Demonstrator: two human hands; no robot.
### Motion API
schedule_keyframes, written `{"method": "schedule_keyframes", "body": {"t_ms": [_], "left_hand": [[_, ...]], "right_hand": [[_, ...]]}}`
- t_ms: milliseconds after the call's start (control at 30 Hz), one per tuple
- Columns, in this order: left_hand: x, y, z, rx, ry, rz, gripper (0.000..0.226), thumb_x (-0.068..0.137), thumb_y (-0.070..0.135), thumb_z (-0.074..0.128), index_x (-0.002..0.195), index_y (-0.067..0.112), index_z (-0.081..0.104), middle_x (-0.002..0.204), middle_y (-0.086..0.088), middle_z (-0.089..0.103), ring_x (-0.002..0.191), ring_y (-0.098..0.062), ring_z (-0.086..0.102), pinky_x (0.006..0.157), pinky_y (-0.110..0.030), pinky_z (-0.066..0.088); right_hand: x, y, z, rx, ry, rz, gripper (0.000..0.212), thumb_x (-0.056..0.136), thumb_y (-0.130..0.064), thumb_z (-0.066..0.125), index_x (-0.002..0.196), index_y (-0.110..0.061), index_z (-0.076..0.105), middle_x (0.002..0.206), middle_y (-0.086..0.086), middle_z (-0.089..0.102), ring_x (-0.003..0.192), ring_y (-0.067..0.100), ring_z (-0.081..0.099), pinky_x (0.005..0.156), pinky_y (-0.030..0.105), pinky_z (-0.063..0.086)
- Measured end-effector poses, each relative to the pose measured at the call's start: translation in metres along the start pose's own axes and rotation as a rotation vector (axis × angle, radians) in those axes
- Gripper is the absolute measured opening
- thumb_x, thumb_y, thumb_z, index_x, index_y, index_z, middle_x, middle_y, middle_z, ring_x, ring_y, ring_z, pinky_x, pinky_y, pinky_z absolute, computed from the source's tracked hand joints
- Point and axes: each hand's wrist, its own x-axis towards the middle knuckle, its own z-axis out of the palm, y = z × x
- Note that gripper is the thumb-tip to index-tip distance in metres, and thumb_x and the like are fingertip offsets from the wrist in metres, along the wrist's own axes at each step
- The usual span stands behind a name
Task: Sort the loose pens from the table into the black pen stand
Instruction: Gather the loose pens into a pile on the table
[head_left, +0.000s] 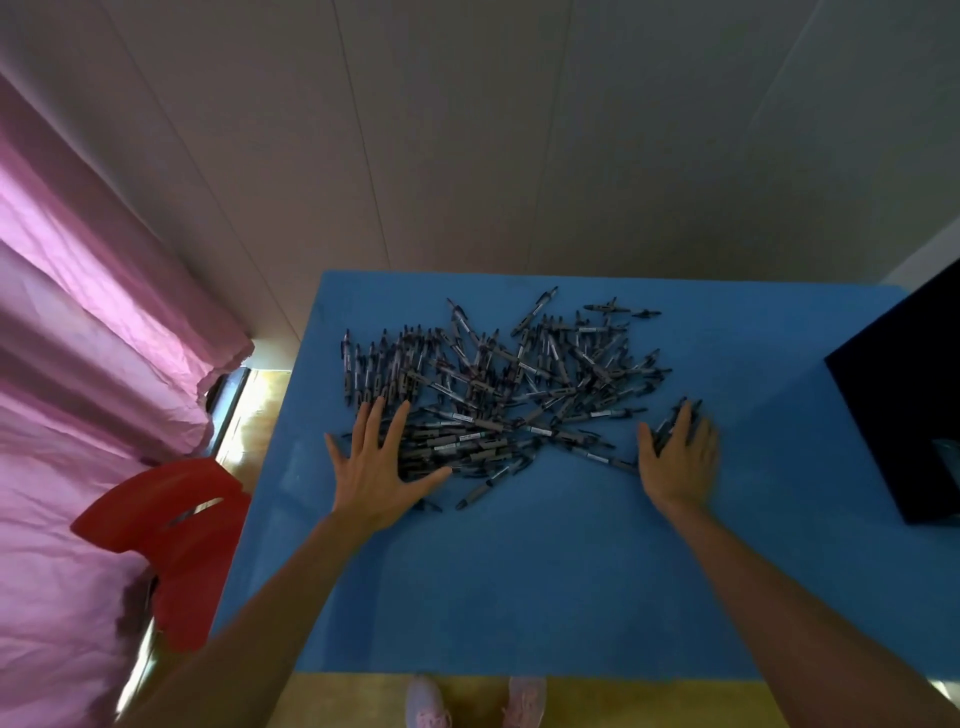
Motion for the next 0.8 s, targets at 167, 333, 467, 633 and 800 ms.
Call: {"method": "schedule_keyframes", "body": {"t_ms": [167,333,467,633,800], "left_hand": [[-0.001,-0.011,0.009,-0.115,0.12,-0.237,0.105,0.075,0.095,0.009,0.16,0.034,0.005,0.168,-0.003,-0.002,0.154,-0.023,-0.01,0.121,-0.06,-0.006],[0.009,-0.005,0.016,-0.238,0.193,-0.315,0.095,0.085,0.084,0.012,0.161,0.026,0.01,0.167,-0.011,0.005,0.154,-0.027,-0.007,0.124,-0.051,-0.008],[0.02,0.006,0.02,-0.238,0.204,-0.396,0.088,0.092,0.077,0.019,0.161,0.021,0.011,0.167,-0.015,0.006,0.154,-0.031,-0.006,0.124,-0.05,-0.005],[0.035,0.026,0.022,-0.237,0.192,-0.47,0.083,0.096,0.066,0.035,0.16,0.02,0.012,0.166,-0.017,0.004,0.152,-0.038,-0.008,0.124,-0.05,-0.005],[0.045,0.035,0.023,-0.298,0.212,-0.485,0.082,0.096,0.057,0.046,0.16,0.019,0.014,0.165,-0.021,0.004,0.152,-0.04,-0.008,0.123,-0.053,-0.005]], "right_hand": [[0.001,-0.012,0.005,-0.012,0.019,-0.037,0.084,0.096,-0.069,0.02,0.16,-0.018,-0.003,0.167,0.015,0.001,0.154,0.029,-0.002,0.125,0.046,0.001],[0.004,-0.042,0.015,0.246,-0.035,-0.149,0.083,0.095,-0.071,0.018,0.159,-0.024,-0.006,0.168,0.005,-0.002,0.154,0.022,-0.001,0.125,0.046,0.005],[0.004,-0.069,0.023,0.395,-0.067,-0.178,0.08,0.096,-0.069,0.028,0.16,-0.029,-0.001,0.168,0.0,-0.005,0.154,0.021,0.001,0.125,0.045,0.009],[0.003,-0.083,0.031,0.396,-0.081,-0.212,0.074,0.099,-0.063,0.031,0.16,-0.032,0.002,0.168,-0.002,-0.002,0.154,0.02,0.002,0.125,0.046,0.012],[-0.007,-0.103,0.044,0.426,-0.134,-0.283,0.076,0.102,-0.054,0.039,0.16,-0.027,-0.002,0.168,-0.005,-0.006,0.154,0.016,-0.001,0.125,0.041,0.009]]}}
